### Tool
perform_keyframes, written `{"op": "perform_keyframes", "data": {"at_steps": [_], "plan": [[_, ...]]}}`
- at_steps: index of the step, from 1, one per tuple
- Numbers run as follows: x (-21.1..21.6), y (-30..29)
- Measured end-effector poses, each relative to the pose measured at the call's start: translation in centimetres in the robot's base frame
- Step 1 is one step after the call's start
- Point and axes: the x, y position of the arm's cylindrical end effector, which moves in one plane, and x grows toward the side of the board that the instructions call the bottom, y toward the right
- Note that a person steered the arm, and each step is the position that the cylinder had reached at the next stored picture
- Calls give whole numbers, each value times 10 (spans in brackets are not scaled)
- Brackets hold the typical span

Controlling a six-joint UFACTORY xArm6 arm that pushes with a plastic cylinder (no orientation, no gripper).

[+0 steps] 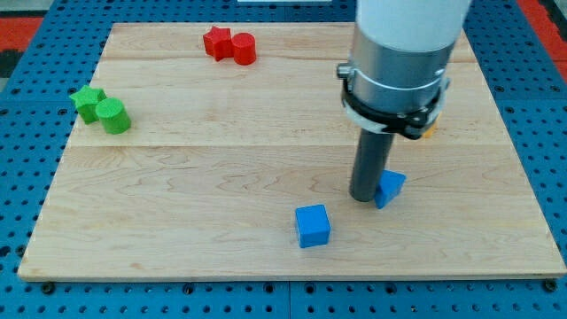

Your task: Move the blue blocks to the bottom right of the board

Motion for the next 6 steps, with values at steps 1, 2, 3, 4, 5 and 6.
{"op": "perform_keyframes", "data": {"at_steps": [1,2,3,4,5,6], "plan": [[-36,2],[11,68],[6,75],[-35,-14],[-28,-111],[17,-125]]}}
